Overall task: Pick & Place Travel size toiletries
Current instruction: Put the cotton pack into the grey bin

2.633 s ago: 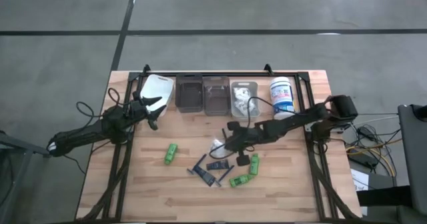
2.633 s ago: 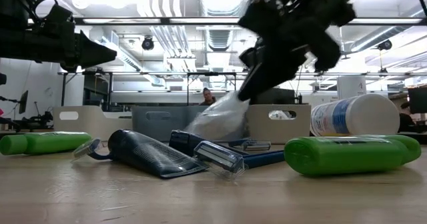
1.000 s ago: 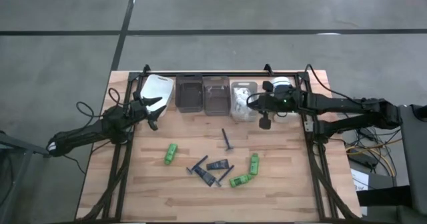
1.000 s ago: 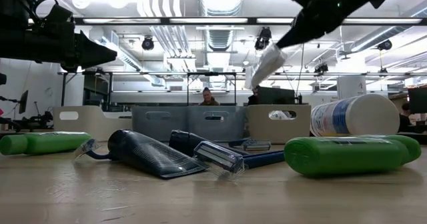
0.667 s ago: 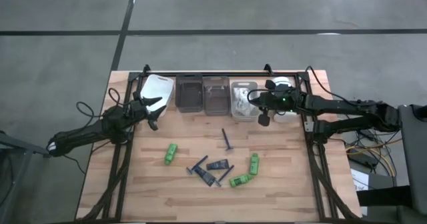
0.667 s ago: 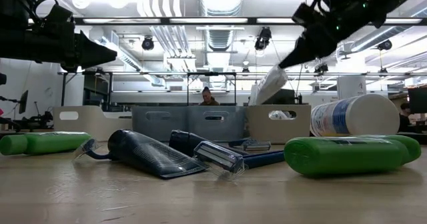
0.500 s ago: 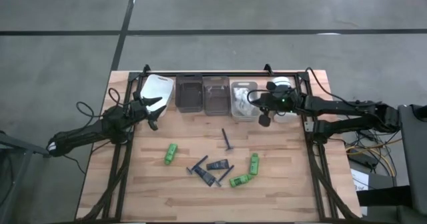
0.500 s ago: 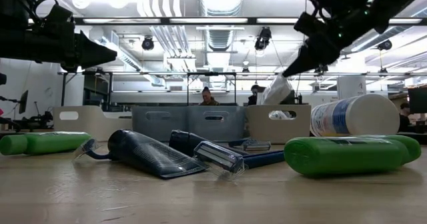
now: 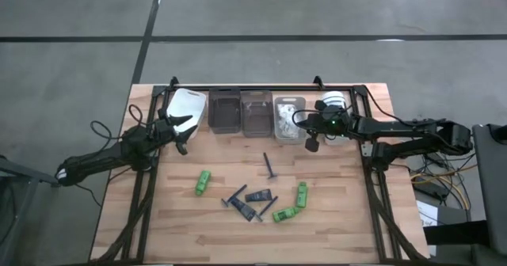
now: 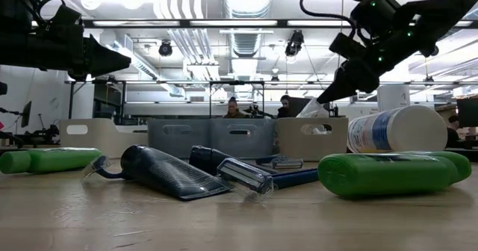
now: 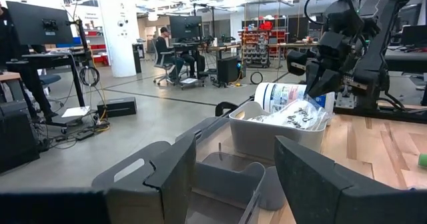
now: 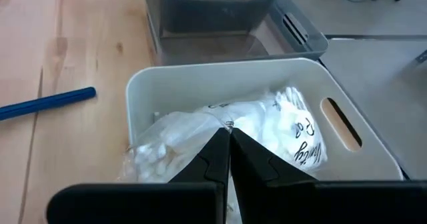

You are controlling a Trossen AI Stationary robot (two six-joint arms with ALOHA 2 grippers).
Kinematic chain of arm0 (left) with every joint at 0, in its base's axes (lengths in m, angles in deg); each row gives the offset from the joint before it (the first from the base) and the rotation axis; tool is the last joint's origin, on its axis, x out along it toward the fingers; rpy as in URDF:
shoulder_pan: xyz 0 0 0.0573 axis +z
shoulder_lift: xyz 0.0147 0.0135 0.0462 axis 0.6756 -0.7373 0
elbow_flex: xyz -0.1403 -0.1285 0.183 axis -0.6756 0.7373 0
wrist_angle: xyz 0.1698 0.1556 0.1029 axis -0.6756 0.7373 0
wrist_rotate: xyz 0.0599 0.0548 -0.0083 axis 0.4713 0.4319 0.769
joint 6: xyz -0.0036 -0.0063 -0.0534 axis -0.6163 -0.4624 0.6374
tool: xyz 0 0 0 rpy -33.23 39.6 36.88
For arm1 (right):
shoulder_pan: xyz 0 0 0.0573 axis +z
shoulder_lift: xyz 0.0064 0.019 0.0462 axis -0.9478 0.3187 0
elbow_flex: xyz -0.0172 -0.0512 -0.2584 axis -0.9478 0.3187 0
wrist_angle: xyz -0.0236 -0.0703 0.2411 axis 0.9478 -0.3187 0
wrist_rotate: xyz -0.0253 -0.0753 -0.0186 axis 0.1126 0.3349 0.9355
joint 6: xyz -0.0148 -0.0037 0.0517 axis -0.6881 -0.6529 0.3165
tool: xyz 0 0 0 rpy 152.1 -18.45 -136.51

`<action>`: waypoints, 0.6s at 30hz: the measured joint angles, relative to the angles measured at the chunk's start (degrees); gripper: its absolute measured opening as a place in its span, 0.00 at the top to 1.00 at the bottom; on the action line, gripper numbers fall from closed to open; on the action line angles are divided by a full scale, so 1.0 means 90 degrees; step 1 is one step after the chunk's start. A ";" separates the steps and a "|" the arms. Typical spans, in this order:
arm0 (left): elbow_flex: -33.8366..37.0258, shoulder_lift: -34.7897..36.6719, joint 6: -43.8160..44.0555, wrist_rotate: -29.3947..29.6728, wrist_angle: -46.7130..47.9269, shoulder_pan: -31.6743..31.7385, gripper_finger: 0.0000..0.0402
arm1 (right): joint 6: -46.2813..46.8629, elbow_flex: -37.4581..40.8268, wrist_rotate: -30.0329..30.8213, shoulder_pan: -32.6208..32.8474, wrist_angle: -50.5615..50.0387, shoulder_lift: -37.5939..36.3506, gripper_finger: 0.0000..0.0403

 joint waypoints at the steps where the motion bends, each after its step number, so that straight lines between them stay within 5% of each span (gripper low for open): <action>1: 0.0000 0.0000 -0.0001 0.0001 -0.0001 0.0000 0.49 | 0.0001 0.0000 0.0002 -0.0013 0.0008 0.0025 0.98; 9: 0.0000 0.0000 0.0000 0.0002 -0.0002 0.0002 0.49 | -0.0034 -0.0005 0.0000 -0.0111 0.0011 0.0083 0.93; 18: 0.0000 0.0000 0.0000 0.0000 -0.0002 0.0005 0.49 | 0.0029 -0.0049 0.0000 -0.0111 0.0004 0.0064 0.67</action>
